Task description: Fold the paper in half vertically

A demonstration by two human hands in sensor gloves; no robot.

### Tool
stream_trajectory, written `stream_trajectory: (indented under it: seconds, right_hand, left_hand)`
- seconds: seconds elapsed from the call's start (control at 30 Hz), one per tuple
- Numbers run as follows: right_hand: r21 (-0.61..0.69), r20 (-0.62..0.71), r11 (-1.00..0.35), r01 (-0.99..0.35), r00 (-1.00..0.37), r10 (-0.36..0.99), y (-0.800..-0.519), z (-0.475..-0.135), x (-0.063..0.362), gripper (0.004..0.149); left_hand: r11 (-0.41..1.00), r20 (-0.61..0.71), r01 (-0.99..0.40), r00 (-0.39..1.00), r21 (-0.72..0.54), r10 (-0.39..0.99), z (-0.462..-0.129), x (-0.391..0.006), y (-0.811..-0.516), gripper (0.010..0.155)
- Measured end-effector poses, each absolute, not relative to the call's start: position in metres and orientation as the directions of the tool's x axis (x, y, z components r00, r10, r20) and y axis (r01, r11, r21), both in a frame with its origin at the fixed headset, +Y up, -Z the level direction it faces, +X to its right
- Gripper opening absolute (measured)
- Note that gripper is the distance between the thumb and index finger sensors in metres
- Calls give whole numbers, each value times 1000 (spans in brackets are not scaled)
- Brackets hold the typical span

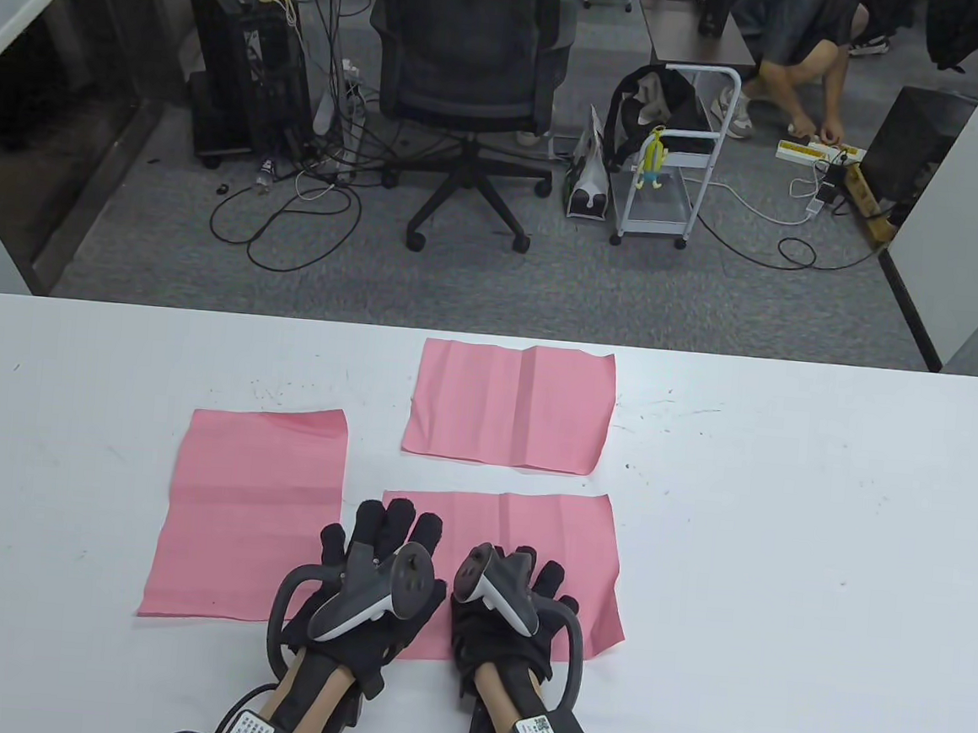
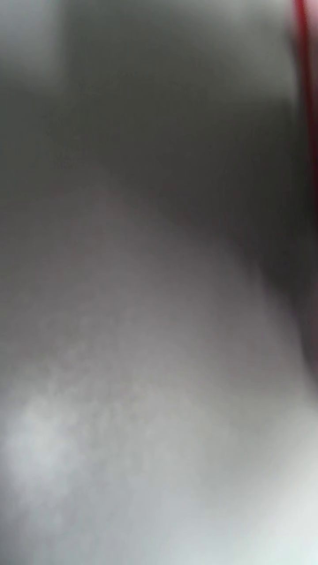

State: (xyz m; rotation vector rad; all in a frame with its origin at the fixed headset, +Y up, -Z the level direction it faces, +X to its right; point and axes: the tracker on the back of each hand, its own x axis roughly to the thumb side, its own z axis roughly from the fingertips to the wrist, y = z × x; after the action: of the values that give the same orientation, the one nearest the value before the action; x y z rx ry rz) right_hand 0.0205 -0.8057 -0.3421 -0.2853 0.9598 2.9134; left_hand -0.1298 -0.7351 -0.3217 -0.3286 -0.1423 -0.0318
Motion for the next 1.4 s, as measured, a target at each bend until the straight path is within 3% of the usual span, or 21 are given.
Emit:
stream_trajectory:
  seconds: [0.5, 1.07, 1.2, 1.4]
  right_hand:
    - [570, -175, -817, -86, -984, -18, -805, -342, 20, 69]
    - [560, -168, -825, -71, -985, -29, -805, -342, 20, 69]
    - [540, -169, -833, -123, -985, 36, -789, -348, 31, 72]
    - [436, -272, -877, -204, -958, 87, -748, -383, 87, 74]
  left_hand:
    - [828, 178, 122, 984, -547, -27, -330, -125, -797, 76]
    - [796, 186, 130, 982, -591, -23, -329, -125, -803, 76]
    - [794, 186, 132, 982, -593, -24, -329, -125, -803, 76]
    - [792, 189, 132, 982, -596, -22, -330, -125, -803, 76]
